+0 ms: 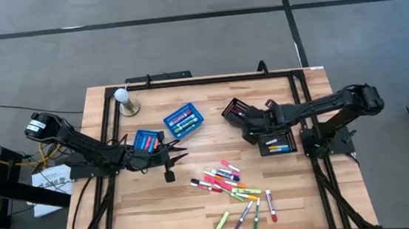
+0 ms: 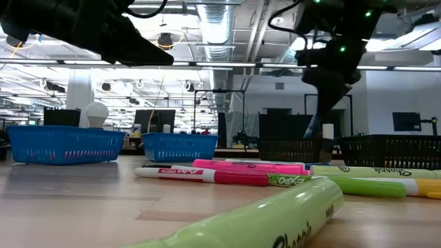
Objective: Pick & Place Markers
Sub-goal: Put the light blue marker pen into the top black bin
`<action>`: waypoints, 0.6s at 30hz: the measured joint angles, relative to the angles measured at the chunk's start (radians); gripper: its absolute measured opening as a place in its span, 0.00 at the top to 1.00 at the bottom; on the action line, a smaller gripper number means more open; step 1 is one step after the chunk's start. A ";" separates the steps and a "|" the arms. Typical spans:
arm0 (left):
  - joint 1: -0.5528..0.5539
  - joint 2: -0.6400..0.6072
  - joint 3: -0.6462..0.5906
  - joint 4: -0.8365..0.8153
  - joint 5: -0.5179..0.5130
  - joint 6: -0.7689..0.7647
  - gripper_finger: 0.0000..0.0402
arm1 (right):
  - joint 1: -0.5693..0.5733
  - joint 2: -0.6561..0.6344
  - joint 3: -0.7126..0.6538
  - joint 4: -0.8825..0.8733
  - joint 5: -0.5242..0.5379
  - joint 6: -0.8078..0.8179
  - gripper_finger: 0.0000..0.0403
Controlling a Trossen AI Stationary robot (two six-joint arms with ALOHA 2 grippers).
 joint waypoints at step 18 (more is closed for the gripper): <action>0.000 0.000 0.000 0.015 0.000 -0.019 0.82 | -0.039 0.055 -0.013 0.190 -0.024 -0.114 0.73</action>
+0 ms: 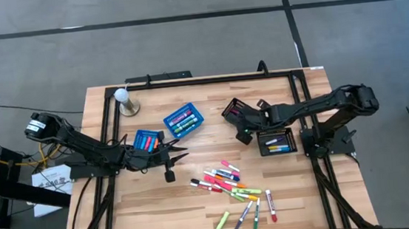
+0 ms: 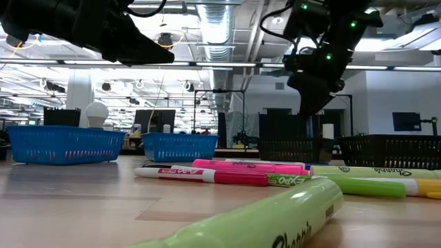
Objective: Pick & Place Markers
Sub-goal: Put the light blue marker pen into the top black bin
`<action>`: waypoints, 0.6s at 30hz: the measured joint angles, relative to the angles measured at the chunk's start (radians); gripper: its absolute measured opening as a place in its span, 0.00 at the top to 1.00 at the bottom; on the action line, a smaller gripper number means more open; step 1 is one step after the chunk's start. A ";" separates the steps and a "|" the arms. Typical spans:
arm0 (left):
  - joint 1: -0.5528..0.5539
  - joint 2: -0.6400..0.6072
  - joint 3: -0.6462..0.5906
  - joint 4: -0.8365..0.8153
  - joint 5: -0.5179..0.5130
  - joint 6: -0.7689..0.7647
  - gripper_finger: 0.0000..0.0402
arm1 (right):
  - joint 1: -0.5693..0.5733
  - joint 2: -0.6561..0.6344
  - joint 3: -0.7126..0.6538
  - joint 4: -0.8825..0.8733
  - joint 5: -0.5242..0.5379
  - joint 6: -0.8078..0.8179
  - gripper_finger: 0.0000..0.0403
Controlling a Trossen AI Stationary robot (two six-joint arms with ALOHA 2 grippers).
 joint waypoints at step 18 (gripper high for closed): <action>0.000 0.000 0.000 0.000 0.000 0.000 0.82 | 0.009 0.000 0.000 0.154 0.126 -0.112 0.54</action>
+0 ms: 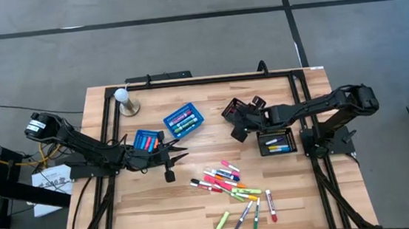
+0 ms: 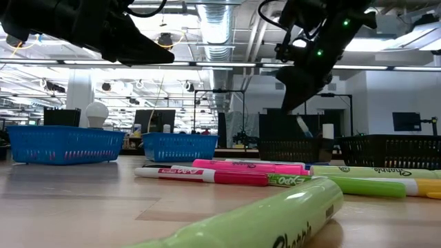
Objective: Pick & Place Markers
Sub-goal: Put the light blue marker pen into the top black bin
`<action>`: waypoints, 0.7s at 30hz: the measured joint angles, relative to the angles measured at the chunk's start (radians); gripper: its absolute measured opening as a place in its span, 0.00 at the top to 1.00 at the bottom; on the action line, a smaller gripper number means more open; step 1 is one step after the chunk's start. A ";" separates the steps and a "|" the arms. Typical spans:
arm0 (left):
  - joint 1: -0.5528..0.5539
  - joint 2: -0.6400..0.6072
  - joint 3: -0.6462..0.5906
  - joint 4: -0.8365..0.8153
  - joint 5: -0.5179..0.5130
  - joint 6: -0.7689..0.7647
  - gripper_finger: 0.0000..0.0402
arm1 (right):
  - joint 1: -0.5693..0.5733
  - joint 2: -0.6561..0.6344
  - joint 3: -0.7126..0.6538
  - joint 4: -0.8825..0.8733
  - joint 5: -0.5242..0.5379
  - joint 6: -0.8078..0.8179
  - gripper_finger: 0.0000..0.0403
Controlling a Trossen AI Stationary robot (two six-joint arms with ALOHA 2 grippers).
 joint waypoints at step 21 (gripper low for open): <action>0.000 0.000 0.000 0.000 0.000 -0.008 0.82 | 0.005 0.000 0.000 -0.181 -0.197 0.007 0.76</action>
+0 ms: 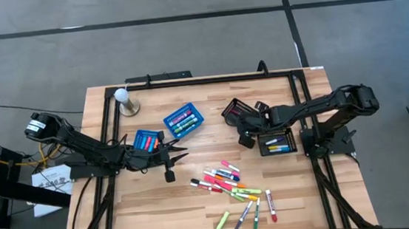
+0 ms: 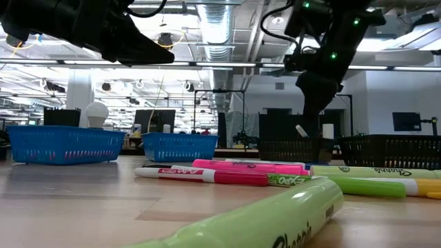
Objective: Pick & Place Markers
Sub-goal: Put the light blue marker pen into the top black bin
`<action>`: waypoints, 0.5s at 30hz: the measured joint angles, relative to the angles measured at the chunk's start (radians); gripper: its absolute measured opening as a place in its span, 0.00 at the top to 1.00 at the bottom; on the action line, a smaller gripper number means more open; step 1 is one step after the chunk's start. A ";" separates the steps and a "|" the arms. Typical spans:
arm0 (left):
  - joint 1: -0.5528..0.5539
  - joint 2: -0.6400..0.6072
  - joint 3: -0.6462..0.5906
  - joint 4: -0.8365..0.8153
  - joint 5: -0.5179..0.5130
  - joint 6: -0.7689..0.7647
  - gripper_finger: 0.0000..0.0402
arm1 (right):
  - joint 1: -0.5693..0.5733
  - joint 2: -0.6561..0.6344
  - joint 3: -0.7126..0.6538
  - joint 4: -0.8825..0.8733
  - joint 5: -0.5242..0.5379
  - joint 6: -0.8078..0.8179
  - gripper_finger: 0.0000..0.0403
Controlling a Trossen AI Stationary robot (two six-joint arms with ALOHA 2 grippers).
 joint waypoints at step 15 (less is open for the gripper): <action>0.000 0.000 0.000 0.000 0.000 0.000 0.82 | -0.150 0.174 0.001 0.159 -0.139 -0.060 0.99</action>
